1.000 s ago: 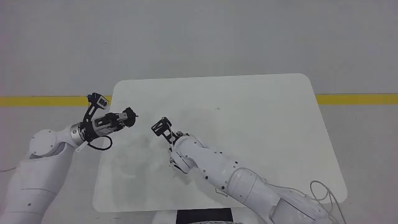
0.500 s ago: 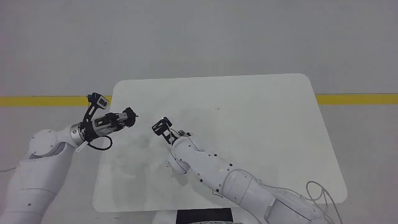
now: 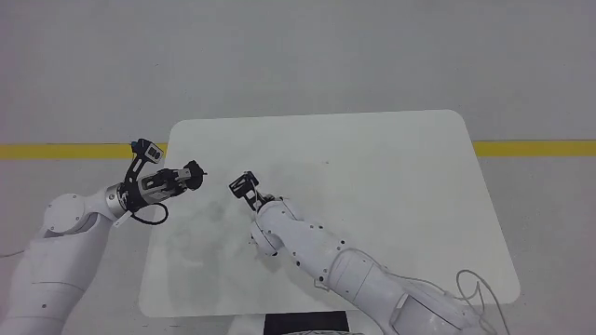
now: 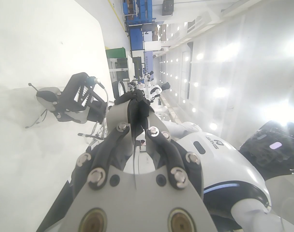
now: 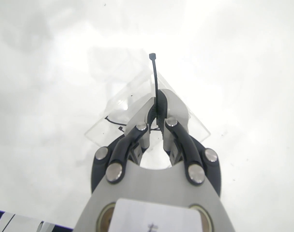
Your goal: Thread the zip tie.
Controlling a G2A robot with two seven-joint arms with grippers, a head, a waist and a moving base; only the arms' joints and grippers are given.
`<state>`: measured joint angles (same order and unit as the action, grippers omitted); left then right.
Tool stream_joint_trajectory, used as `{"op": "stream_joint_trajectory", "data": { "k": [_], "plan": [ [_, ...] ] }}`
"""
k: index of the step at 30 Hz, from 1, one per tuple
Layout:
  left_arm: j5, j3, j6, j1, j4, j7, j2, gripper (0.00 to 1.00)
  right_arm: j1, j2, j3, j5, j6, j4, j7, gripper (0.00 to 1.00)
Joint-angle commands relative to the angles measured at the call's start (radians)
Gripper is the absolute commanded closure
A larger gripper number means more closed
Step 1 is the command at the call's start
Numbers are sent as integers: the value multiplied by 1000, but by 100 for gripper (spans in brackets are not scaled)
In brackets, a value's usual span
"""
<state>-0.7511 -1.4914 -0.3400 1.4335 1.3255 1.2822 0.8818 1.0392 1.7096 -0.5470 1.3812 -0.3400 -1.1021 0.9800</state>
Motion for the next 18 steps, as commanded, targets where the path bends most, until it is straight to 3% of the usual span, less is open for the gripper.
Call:
{"op": "stream_joint_trajectory", "data": {
  "k": [1,6,10,16,18],
  "plan": [
    [0,0,0,0,0,0,0,100,18,-6,-18,2,5,-32,-6,100],
    [0,0,0,0,0,0,0,100,98,-42,-89,24,36,-167,-23,100],
    [0,0,0,0,0,0,0,100,199,-84,-183,31,95,-314,-52,100],
    [0,0,0,0,0,0,0,100,372,-140,-354,-97,283,-476,-220,100],
    [0,0,0,0,0,0,0,100,410,-153,-395,-160,389,-494,-293,100]
  ]
}}
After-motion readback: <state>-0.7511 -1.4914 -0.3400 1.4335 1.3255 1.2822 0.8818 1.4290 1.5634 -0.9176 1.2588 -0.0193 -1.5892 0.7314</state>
